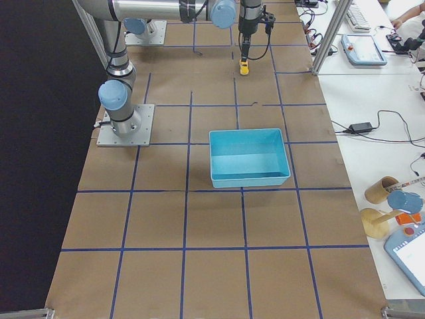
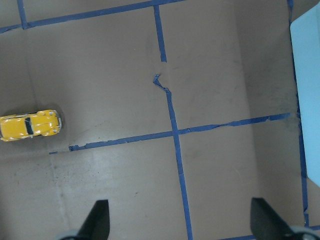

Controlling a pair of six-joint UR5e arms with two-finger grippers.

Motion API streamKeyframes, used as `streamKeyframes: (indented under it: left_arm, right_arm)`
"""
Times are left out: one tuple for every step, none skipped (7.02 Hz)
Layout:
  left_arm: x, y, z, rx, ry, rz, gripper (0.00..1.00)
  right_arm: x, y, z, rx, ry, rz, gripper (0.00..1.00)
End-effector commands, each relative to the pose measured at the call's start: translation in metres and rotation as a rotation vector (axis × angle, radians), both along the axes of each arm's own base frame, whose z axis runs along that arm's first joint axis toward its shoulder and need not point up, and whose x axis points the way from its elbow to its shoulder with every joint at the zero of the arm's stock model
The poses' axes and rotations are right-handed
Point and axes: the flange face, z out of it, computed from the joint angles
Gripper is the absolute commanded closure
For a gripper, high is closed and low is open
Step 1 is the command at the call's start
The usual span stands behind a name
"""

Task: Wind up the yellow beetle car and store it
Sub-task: 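Move the right gripper over the rolled yellow car while left arm stays raised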

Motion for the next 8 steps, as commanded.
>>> streamKeyframes:
  left_arm:
    - [0.001, 0.002, -0.001, 0.001, 0.002, 0.000, 0.00]
    - [0.001, 0.003, 0.000, 0.000, 0.002, 0.000, 0.00]
    - [0.002, 0.004, 0.001, -0.003, 0.001, 0.002, 0.00]
    - [0.002, 0.004, 0.001, -0.003, 0.001, 0.002, 0.00]
    - [0.002, 0.004, 0.001, -0.003, 0.001, 0.002, 0.00]
    - [0.004, 0.003, 0.004, -0.009, -0.004, 0.003, 0.00]
    - [0.004, 0.003, 0.003, -0.008, 0.001, 0.003, 0.00]
    - [0.004, 0.004, 0.002, -0.005, 0.001, 0.003, 0.00]
  right_arm:
    - [-0.005, -0.009, -0.007, -0.018, 0.002, 0.068, 0.00]
    - [-0.009, -0.018, -0.016, -0.017, 0.005, 0.134, 0.00]
    - [-0.022, -0.023, -0.016, -0.035, 0.011, 0.201, 0.00]
    - [-0.039, -0.025, -0.015, -0.039, 0.014, 0.245, 0.00]
    - [-0.059, -0.027, -0.017, -0.033, 0.019, 0.330, 0.00]
    - [-0.074, -0.026, -0.021, -0.027, 0.023, 0.434, 0.00]
    - [-0.088, -0.024, -0.023, -0.024, 0.027, 0.537, 0.00]
    - [-0.094, -0.024, -0.023, -0.025, 0.034, 0.699, 0.00]
